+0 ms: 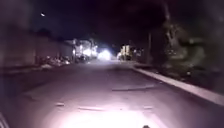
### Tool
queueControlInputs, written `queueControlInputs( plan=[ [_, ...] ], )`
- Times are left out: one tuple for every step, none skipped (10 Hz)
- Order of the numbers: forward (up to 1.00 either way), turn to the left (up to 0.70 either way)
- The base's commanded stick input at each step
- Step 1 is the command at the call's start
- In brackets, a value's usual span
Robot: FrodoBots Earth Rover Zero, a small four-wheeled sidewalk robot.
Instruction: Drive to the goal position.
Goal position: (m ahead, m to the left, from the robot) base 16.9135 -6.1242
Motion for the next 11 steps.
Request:
queueControlInputs(
  plan=[
    [0.70,0.00],
    [0.70,0.00],
    [0.70,0.00],
    [0.70,0.00],
    [0.70,0.00],
    [0.70,0.00],
    [0.70,0.00],
    [0.70,0.00],
    [0.70,0.00],
    [0.70,0.00],
    [0.70,0.00]
  ],
)
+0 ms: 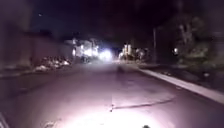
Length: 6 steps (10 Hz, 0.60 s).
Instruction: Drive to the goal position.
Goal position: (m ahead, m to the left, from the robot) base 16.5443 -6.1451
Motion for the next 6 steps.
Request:
queueControlInputs(
  plan=[
    [0.70,0.00],
    [0.70,0.00],
    [0.70,0.00],
    [0.70,0.00],
    [0.70,0.00],
    [0.70,0.00]
  ],
)
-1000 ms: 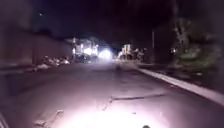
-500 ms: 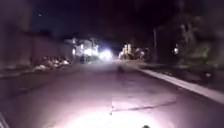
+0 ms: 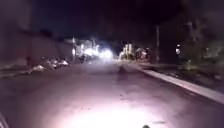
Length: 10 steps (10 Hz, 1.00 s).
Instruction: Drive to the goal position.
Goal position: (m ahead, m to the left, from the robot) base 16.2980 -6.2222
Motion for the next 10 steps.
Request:
queueControlInputs(
  plan=[
    [0.70,0.00],
    [0.70,0.00],
    [0.70,0.00],
    [0.70,0.00],
    [0.70,0.00],
    [0.70,0.00],
    [0.70,0.00],
    [0.70,0.00],
    [0.70,0.00],
    [0.70,0.00]
  ],
)
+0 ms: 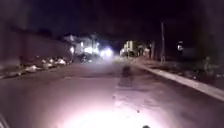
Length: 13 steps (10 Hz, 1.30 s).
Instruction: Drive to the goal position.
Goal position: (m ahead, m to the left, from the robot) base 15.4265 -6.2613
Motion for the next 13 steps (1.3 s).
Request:
queueControlInputs(
  plan=[
    [0.70,0.00],
    [0.70,0.00],
    [0.70,0.00],
    [0.70,0.00],
    [0.70,0.00],
    [0.70,0.00],
    [0.70,0.00],
    [0.70,0.00],
    [0.70,0.00],
    [0.70,0.00],
    [0.70,-0.32],
    [0.70,-0.35],
    [0.70,-0.35]
  ],
)
